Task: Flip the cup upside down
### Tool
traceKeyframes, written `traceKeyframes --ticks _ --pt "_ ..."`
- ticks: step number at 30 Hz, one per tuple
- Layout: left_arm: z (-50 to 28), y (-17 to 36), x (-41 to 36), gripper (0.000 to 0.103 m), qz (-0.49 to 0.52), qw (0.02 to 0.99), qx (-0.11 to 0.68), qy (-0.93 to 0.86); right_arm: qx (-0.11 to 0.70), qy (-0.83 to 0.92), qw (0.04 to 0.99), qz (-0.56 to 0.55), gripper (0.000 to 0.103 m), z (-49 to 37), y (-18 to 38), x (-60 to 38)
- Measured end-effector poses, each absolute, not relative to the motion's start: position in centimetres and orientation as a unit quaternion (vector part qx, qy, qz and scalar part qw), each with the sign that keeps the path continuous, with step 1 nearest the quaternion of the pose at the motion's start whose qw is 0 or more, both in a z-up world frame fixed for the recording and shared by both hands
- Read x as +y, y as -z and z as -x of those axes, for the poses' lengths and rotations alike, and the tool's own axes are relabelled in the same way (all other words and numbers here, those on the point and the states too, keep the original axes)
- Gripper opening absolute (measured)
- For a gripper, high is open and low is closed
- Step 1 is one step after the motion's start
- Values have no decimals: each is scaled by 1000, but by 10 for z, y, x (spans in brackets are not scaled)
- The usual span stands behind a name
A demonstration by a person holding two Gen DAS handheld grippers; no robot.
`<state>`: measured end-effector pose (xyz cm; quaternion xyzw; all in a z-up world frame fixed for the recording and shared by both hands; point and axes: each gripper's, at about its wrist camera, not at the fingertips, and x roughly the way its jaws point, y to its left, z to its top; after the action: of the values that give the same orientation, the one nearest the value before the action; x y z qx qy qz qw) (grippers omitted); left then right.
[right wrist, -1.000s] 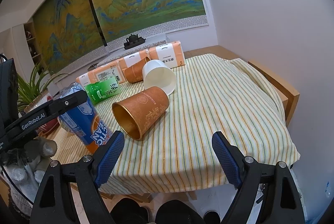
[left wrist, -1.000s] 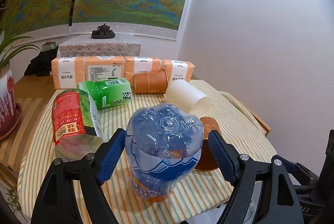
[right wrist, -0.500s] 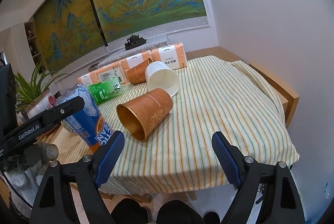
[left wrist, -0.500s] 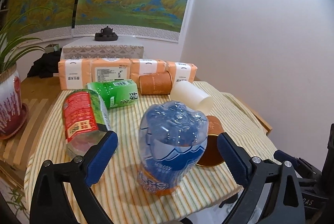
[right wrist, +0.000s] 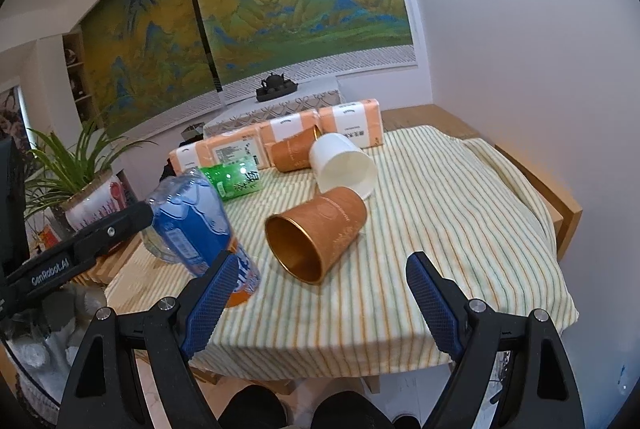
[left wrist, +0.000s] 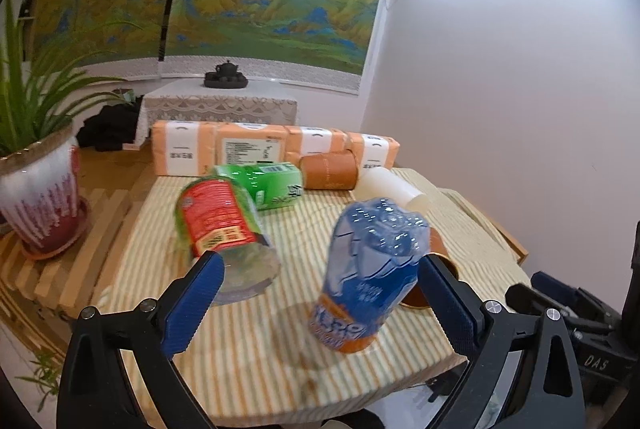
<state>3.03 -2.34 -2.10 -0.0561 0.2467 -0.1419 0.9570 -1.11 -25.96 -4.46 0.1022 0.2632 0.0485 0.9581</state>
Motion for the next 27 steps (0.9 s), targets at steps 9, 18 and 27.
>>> traceKeyframes --ticks 9,18,27 --pt "2 9 3 99 47 969 226 86 244 -56 964 -85 83 13 33 -241" --pt "29 -6 19 103 46 980 191 29 209 -54 975 -59 97 21 19 -224" --pt "43 -13 30 103 51 984 173 0 196 -51 977 -59 101 26 14 -218"
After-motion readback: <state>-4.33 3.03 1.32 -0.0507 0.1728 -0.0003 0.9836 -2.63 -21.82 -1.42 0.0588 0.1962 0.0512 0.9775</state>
